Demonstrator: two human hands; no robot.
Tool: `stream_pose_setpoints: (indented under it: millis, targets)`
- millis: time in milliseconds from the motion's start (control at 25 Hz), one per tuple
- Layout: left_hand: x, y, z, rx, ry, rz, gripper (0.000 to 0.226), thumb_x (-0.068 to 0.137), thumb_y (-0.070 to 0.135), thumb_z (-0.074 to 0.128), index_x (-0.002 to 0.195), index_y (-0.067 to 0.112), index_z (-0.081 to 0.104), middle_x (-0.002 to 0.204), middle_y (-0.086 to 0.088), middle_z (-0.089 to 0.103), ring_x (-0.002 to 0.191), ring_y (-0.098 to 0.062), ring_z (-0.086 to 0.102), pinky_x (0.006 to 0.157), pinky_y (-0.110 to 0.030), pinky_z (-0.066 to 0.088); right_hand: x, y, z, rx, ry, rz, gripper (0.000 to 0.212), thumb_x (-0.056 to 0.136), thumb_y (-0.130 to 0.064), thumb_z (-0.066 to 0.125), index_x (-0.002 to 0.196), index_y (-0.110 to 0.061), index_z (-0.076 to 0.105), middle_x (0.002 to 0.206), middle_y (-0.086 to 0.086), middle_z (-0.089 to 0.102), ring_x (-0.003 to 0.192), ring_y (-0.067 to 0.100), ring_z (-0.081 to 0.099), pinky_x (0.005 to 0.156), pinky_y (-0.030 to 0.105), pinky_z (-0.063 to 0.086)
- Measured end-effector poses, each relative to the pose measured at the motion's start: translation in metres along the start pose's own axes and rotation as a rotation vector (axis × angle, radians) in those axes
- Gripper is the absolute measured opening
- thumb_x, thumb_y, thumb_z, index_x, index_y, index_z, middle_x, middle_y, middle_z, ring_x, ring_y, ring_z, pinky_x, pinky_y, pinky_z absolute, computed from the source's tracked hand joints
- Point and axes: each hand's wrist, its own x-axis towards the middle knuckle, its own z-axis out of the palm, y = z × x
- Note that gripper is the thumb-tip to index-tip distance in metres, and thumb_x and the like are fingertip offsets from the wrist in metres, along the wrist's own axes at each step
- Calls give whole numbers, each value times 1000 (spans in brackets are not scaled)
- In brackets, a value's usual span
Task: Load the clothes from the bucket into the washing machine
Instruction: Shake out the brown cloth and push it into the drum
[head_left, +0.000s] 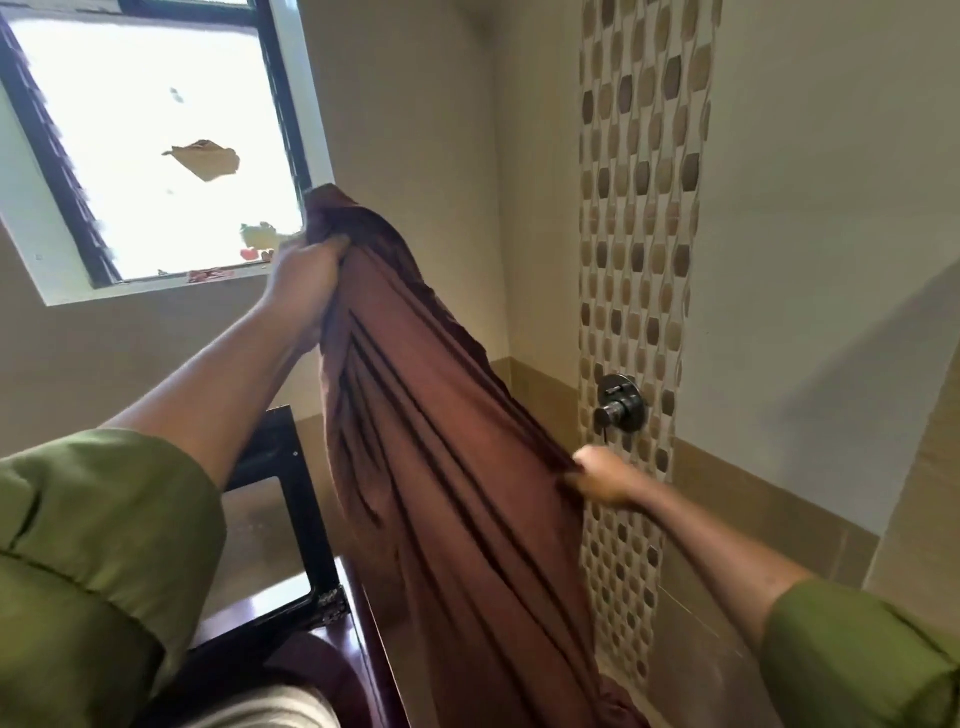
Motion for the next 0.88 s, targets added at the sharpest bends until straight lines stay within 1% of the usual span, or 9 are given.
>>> stream_pose_setpoints:
  millis: [80, 200, 320, 400, 480, 520, 640, 760, 880]
  targets:
    - [13, -3, -24, -12, 121, 3, 23, 88, 6, 54, 74, 21, 65, 70, 3, 64, 59, -11, 61, 51, -17, 51, -3, -2, -45, 361, 436, 66, 32, 91, -3, 48, 62, -15, 51, 65, 6, 55, 69, 24, 55, 55, 28, 33]
    - [27, -1, -45, -17, 195, 54, 27, 80, -1, 50, 72, 21, 64, 70, 3, 62, 54, -8, 57, 52, -20, 49, -15, -33, -124, 579, 1078, 2, 30, 81, 7, 42, 91, -3, 68, 79, 10, 62, 74, 13, 50, 62, 20, 30]
    - [34, 4, -48, 6, 302, 111, 28, 82, 2, 47, 71, 25, 59, 71, 8, 59, 60, -7, 54, 55, -21, 44, -28, -76, -168, 748, 1471, -253, 36, 71, 10, 33, 87, -18, 49, 71, -5, 47, 60, 1, 42, 55, 14, 27]
    - [42, -9, -55, 62, 363, 8, 23, 89, 9, 48, 75, 24, 57, 76, 7, 61, 65, -8, 57, 56, -20, 46, -13, -75, -171, 525, 1236, -264, 28, 77, 9, 38, 91, -8, 55, 72, -8, 47, 62, -2, 46, 55, 15, 29]
    - [43, -34, -68, 50, 255, -230, 13, 92, 14, 52, 91, 15, 64, 91, -8, 70, 68, -16, 65, 52, -25, 54, 8, -59, -160, 278, 739, -6, 15, 85, -5, 50, 84, -2, 64, 72, 6, 56, 71, 17, 54, 58, 27, 32]
    - [37, -46, -71, 79, 187, -294, 14, 92, 13, 55, 99, 13, 66, 95, -13, 71, 66, -19, 67, 49, -28, 55, 15, -54, -151, 301, 630, 99, 17, 85, -9, 52, 75, -4, 65, 68, 9, 56, 70, 23, 54, 56, 30, 32]
    - [4, -64, -41, 135, -88, -178, 12, 93, 11, 61, 102, 16, 65, 96, -11, 68, 65, -11, 68, 55, -22, 57, 22, -75, -118, 547, 631, 109, 22, 82, -11, 50, 62, -10, 59, 61, 6, 53, 65, 22, 50, 50, 30, 30]
    - [-38, -59, 21, 50, -566, -101, 40, 93, 5, 60, 128, 22, 51, 109, -2, 65, 91, -11, 65, 73, -18, 56, 24, -126, -102, 719, 428, -121, 20, 80, -21, 58, 77, -7, 72, 74, 7, 70, 70, 18, 56, 59, 29, 41]
    - [-43, -50, 47, 188, -624, -56, 24, 87, -1, 65, 98, 20, 67, 85, 5, 70, 80, -9, 65, 74, -24, 55, 15, -144, -111, 833, 385, -245, 24, 76, -28, 65, 79, -5, 69, 77, 11, 70, 70, 16, 53, 64, 32, 41]
